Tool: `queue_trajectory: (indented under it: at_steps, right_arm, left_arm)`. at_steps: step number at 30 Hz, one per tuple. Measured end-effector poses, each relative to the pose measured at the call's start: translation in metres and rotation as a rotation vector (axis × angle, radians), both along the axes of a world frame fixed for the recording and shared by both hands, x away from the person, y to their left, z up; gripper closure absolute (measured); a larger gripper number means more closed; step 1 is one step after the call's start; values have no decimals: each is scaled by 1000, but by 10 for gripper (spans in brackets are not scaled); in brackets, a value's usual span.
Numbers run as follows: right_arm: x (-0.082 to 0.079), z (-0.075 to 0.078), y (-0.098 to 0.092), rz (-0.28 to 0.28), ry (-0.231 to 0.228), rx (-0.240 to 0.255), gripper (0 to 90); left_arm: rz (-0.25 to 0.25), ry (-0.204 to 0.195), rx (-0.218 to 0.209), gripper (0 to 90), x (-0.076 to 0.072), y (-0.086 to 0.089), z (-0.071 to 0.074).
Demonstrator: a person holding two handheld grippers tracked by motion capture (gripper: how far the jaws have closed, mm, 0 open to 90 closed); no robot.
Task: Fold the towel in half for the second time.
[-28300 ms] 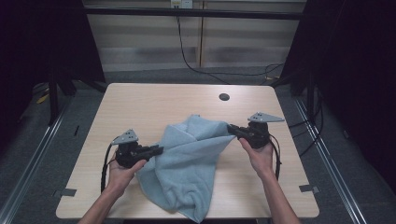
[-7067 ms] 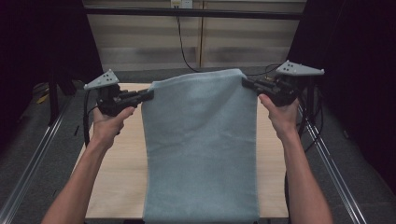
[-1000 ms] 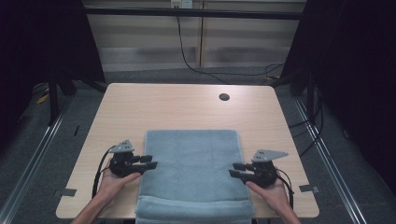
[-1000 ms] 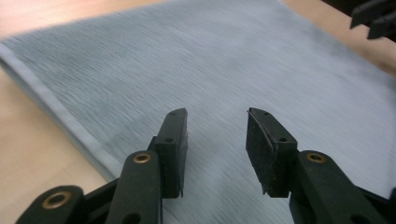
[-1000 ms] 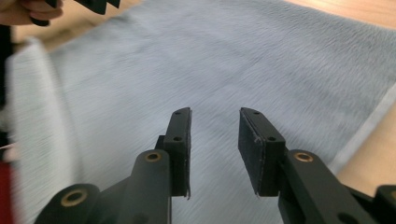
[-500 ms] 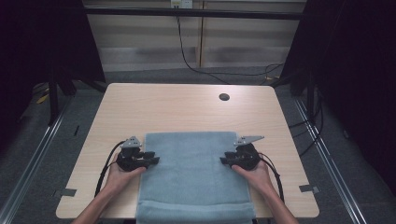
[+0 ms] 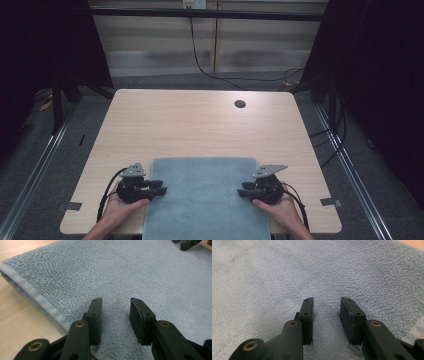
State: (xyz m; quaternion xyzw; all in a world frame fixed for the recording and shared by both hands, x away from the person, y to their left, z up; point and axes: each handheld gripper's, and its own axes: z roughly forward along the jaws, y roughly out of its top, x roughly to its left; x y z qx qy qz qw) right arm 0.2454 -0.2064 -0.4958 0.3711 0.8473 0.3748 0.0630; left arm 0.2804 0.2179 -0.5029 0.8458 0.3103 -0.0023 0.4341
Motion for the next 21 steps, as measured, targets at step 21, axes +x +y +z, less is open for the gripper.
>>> queue_trajectory:
  at_steps: [21]
  right_arm:
    - [74, 16, -49, -175, -84, 62, 493]
  left_arm:
    - [158, -46, -32, 466, 78, 9, 17]
